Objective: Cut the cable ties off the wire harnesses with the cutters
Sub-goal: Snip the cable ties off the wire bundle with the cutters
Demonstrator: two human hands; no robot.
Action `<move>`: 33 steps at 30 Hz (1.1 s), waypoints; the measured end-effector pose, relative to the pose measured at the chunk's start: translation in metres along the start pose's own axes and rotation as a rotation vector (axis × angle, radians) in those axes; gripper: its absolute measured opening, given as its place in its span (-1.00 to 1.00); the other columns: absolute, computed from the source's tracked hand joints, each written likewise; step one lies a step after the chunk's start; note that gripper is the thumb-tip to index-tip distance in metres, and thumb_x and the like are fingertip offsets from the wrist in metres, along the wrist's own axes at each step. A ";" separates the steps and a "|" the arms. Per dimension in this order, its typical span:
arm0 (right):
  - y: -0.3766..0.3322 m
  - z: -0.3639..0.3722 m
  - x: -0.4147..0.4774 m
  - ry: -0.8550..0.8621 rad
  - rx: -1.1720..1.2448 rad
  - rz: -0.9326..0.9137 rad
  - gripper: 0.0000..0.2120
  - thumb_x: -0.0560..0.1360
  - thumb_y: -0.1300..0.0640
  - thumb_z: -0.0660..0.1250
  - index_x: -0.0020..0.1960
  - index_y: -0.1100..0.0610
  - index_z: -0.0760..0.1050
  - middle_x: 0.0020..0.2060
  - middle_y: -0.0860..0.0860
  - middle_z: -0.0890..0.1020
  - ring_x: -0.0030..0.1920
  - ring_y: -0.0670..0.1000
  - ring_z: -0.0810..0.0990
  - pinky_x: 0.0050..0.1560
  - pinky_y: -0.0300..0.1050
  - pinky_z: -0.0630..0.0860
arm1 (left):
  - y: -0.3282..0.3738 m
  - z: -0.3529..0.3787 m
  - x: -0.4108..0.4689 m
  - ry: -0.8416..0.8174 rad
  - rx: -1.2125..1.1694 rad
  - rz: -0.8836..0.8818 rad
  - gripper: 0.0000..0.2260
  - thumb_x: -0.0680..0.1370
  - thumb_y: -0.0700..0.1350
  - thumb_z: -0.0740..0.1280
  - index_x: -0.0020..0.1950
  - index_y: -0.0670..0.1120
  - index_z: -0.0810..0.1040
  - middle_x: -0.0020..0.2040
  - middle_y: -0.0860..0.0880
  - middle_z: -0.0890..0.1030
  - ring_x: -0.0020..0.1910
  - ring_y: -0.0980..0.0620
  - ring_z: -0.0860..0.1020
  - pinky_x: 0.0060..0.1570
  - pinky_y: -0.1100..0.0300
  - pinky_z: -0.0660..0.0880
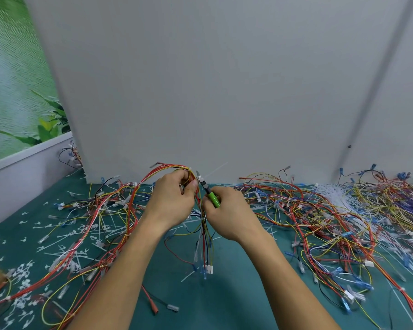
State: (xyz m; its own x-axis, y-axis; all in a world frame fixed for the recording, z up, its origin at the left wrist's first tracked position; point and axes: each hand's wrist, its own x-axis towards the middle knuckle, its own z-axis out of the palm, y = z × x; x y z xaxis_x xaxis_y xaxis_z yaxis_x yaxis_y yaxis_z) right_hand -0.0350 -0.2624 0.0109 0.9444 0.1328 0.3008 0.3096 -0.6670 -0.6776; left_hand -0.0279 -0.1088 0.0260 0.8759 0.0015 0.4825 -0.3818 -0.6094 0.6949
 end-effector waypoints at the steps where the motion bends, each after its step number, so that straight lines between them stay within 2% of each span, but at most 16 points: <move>1: 0.000 0.000 0.000 -0.004 0.001 -0.001 -0.69 0.61 0.06 0.28 -0.30 0.04 0.37 -0.41 0.00 0.47 -0.41 -0.01 0.40 -0.39 -0.13 0.24 | 0.000 0.000 0.000 -0.001 0.004 0.001 -0.77 0.64 -0.12 0.33 -0.22 0.02 0.50 -0.48 0.25 0.49 -0.52 0.16 0.39 -0.47 0.36 0.31; 5: 0.000 -0.001 0.000 -0.002 0.008 -0.003 -0.68 0.61 0.08 0.28 -0.31 0.06 0.37 -0.43 0.01 0.45 -0.42 0.00 0.37 -0.40 -0.12 0.24 | -0.001 0.001 0.000 -0.003 -0.008 0.008 -0.80 0.64 -0.13 0.33 -0.20 0.00 0.51 -0.45 0.30 0.50 -0.52 0.18 0.40 -0.46 0.36 0.31; 7: 0.001 -0.001 0.000 0.010 0.019 -0.005 -0.67 0.61 0.09 0.28 -0.33 0.06 0.37 -0.45 0.00 0.43 -0.46 -0.05 0.34 -0.43 -0.17 0.25 | -0.001 0.001 0.000 0.000 -0.015 0.001 -0.80 0.64 -0.12 0.33 -0.19 0.00 0.52 -0.47 0.26 0.50 -0.53 0.18 0.39 -0.46 0.35 0.26; 9: 0.001 -0.001 0.001 0.033 0.046 -0.009 -0.64 0.60 0.10 0.30 -0.37 0.06 0.36 -0.50 -0.03 0.41 -0.50 -0.05 0.33 -0.50 -0.27 0.24 | -0.001 0.001 0.000 0.013 -0.027 -0.001 -0.80 0.64 -0.12 0.33 -0.19 0.00 0.53 -0.48 0.18 0.48 -0.53 0.17 0.37 -0.43 0.26 0.30; 13: 0.003 -0.002 0.003 0.053 0.077 0.010 -0.60 0.57 0.11 0.33 -0.42 0.07 0.36 -0.58 -0.07 0.38 -0.51 -0.06 0.31 -0.52 -0.30 0.27 | 0.000 0.000 0.000 0.008 -0.024 0.007 -0.80 0.64 -0.12 0.33 -0.19 0.01 0.53 -0.46 0.14 0.48 -0.53 0.16 0.37 -0.45 0.28 0.31; 15: 0.004 -0.003 0.003 0.053 0.074 0.005 -0.60 0.57 0.11 0.33 -0.42 0.08 0.37 -0.56 -0.05 0.37 -0.50 -0.06 0.31 -0.51 -0.31 0.27 | 0.001 0.000 -0.001 0.004 -0.004 0.005 -0.80 0.64 -0.11 0.33 -0.20 0.02 0.52 -0.46 0.13 0.47 -0.52 0.16 0.38 -0.44 0.24 0.31; 19: 0.003 -0.001 0.002 0.037 0.047 0.001 -0.65 0.59 0.09 0.30 -0.36 0.11 0.39 -0.49 0.00 0.42 -0.49 -0.04 0.31 -0.51 -0.27 0.25 | 0.001 0.000 -0.001 0.003 -0.019 -0.001 -0.79 0.64 -0.11 0.32 -0.20 0.03 0.51 -0.45 0.15 0.49 -0.50 0.17 0.40 -0.43 0.30 0.31; 22: 0.002 0.002 0.001 0.012 0.014 -0.002 -0.67 0.60 0.08 0.28 -0.33 0.07 0.37 -0.45 0.00 0.43 -0.47 -0.04 0.34 -0.46 -0.22 0.22 | 0.001 0.000 0.000 0.003 -0.002 -0.002 -0.79 0.64 -0.11 0.32 -0.20 0.01 0.51 -0.47 0.14 0.46 -0.51 0.15 0.38 -0.41 0.21 0.31; 26: 0.000 0.002 0.000 -0.001 0.007 -0.013 -0.67 0.62 0.08 0.27 -0.31 0.06 0.35 -0.44 -0.01 0.44 -0.47 -0.06 0.34 -0.50 -0.28 0.20 | 0.001 0.000 0.000 -0.005 -0.002 -0.001 -0.80 0.64 -0.12 0.32 -0.19 -0.01 0.51 -0.49 0.21 0.48 -0.50 0.18 0.41 -0.47 0.34 0.28; 28: 0.000 0.001 0.000 -0.004 0.012 -0.013 -0.68 0.62 0.08 0.27 -0.30 0.06 0.36 -0.43 0.00 0.44 -0.46 -0.05 0.35 -0.45 -0.21 0.22 | 0.001 0.000 -0.001 -0.006 -0.007 0.001 -0.80 0.64 -0.12 0.32 -0.19 -0.01 0.51 -0.48 0.22 0.49 -0.51 0.16 0.39 -0.47 0.34 0.29; 31: 0.000 0.001 0.000 -0.006 0.028 -0.012 -0.67 0.62 0.09 0.27 -0.31 0.06 0.35 -0.43 0.00 0.43 -0.46 -0.05 0.34 -0.43 -0.19 0.22 | 0.000 0.000 0.000 0.000 -0.017 0.000 -0.80 0.64 -0.11 0.32 -0.19 -0.01 0.52 -0.46 0.11 0.46 -0.51 0.14 0.35 -0.39 0.18 0.35; 33: 0.001 0.001 0.000 0.000 0.035 -0.005 -0.67 0.62 0.10 0.27 -0.31 0.07 0.35 -0.44 0.00 0.42 -0.46 -0.04 0.33 -0.45 -0.20 0.23 | 0.000 0.001 0.000 0.001 -0.029 -0.004 -0.80 0.64 -0.11 0.32 -0.19 -0.01 0.53 -0.43 0.09 0.47 -0.50 0.14 0.35 -0.37 0.16 0.36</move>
State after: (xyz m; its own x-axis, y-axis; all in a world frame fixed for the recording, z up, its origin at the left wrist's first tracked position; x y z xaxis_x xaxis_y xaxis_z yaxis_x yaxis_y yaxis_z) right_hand -0.0342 -0.2620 0.0095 0.9427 0.1360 0.3046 0.3182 -0.6405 -0.6989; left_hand -0.0278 -0.1094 0.0258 0.8770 0.0049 0.4805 -0.3868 -0.5860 0.7120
